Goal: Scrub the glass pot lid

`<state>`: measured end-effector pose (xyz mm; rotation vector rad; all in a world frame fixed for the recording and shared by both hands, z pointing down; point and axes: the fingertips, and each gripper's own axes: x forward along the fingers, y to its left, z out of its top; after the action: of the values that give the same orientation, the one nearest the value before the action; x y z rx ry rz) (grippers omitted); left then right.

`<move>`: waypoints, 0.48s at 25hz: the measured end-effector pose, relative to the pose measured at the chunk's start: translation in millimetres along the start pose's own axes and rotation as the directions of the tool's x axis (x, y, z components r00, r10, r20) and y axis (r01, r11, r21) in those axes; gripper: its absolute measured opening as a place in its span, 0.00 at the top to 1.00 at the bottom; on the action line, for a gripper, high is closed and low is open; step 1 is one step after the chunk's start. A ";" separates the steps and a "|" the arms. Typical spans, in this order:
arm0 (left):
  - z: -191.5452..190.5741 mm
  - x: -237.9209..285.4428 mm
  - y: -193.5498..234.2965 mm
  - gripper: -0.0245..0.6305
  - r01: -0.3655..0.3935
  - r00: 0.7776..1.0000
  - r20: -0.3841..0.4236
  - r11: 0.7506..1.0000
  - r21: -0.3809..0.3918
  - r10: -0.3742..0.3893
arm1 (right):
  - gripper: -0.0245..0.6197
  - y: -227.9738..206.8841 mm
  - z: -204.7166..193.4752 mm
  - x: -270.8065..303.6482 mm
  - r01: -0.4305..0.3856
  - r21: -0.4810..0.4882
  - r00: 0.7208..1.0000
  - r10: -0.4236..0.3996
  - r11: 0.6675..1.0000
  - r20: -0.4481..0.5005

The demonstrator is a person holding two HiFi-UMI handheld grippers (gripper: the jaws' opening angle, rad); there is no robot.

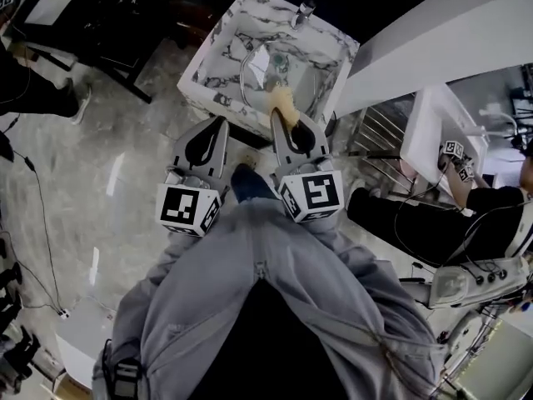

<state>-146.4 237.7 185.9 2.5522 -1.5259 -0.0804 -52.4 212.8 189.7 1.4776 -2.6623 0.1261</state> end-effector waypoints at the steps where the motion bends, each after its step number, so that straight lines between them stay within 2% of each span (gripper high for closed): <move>1: 0.5 13.2 4.5 0.94 0.007 1.000 -0.005 1.000 -0.001 -0.007 | 0.88 -8.6 -1.0 10.1 0.004 0.002 1.000 -0.004 1.000 -0.007; 6: 9.3 79.5 20.8 0.94 0.051 0.999 -0.012 0.999 0.015 -0.051 | 0.88 -45.5 -8.5 48.2 0.022 0.026 0.999 -0.020 0.999 -0.042; 12: 14.1 129.1 12.3 0.94 0.126 0.992 -0.020 0.991 0.036 -0.126 | 0.88 -79.9 -4.2 61.5 0.060 0.044 0.998 -0.059 0.997 -0.025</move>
<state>-97.5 117.0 179.2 2.6695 -1.3717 -0.0450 -16.8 119.4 203.5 1.5561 -2.6105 0.1983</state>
